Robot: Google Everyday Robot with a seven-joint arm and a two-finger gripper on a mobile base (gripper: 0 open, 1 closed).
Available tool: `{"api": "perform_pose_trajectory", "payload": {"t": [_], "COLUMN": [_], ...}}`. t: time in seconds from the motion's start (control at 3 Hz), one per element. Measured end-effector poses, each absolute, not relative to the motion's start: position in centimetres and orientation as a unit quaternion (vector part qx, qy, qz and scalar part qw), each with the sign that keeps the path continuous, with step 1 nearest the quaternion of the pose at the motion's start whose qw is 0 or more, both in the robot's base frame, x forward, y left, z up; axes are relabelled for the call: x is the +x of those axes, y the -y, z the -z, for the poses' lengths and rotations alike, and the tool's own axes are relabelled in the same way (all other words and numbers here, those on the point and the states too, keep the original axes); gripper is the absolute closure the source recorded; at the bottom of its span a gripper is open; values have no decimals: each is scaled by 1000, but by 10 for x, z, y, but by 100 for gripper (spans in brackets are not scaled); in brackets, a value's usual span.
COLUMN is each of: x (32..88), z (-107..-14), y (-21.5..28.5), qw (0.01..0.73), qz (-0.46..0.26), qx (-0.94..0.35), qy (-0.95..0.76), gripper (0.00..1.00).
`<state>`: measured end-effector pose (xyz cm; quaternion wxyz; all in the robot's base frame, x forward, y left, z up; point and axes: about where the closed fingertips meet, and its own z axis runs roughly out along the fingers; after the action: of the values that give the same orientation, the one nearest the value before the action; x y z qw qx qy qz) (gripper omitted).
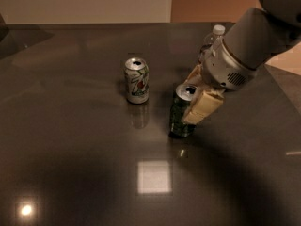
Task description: Move green can near 7up can
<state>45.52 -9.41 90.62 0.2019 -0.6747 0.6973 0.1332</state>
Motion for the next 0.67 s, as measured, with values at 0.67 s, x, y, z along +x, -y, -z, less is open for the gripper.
{"api": "perform_pose_trajectory", "payload": {"t": [0.67], "x": [486], "z": [-906], "y": [45], "qw": [210], "qz": [-131], "qx": [-659], "qy": [-710], "gripper": [100]}}
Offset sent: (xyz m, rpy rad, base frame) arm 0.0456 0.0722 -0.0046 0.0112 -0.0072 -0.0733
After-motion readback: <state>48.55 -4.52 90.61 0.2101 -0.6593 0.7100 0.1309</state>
